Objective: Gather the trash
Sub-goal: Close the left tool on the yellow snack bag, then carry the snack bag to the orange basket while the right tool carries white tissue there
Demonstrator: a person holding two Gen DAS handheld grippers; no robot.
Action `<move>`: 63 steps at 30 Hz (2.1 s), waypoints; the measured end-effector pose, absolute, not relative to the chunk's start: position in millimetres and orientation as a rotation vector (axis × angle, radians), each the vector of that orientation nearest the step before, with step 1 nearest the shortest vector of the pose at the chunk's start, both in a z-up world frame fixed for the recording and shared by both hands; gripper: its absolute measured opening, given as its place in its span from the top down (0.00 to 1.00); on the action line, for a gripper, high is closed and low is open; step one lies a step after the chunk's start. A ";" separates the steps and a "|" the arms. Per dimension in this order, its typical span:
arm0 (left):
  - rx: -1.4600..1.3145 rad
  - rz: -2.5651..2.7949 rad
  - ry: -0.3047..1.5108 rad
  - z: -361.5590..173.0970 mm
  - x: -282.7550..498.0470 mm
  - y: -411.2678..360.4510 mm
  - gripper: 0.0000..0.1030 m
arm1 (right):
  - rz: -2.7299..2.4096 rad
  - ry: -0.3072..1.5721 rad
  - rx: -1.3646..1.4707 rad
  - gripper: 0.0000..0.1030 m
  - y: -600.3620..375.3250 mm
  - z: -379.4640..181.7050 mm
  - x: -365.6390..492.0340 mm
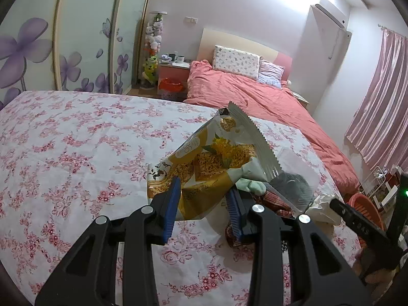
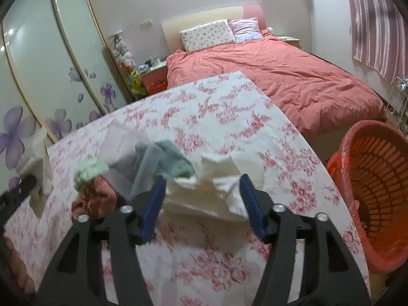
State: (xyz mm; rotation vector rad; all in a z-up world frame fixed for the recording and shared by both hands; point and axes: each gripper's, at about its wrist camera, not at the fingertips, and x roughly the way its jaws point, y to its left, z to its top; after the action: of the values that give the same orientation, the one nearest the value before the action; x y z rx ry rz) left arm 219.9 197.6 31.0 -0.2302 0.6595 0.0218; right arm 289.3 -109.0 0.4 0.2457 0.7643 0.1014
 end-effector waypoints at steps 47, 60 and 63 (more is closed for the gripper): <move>-0.154 -0.232 0.622 56.5 201.6 85.3 0.65 | 0.033 0.623 0.269 0.58 -205.0 48.7 199.7; -0.134 -0.411 0.627 62.0 195.6 16.1 0.65 | -0.113 0.495 0.273 0.58 -263.3 71.5 156.4; -0.125 -0.457 0.632 60.3 196.4 -3.5 0.65 | -0.157 0.466 0.266 0.58 -278.6 75.4 147.2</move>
State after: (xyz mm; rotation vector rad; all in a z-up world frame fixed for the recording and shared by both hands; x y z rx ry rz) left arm 196.4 -3.5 60.3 -0.1248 0.6316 -0.4573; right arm 147.2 -278.6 75.4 0.2663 0.4662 -0.1573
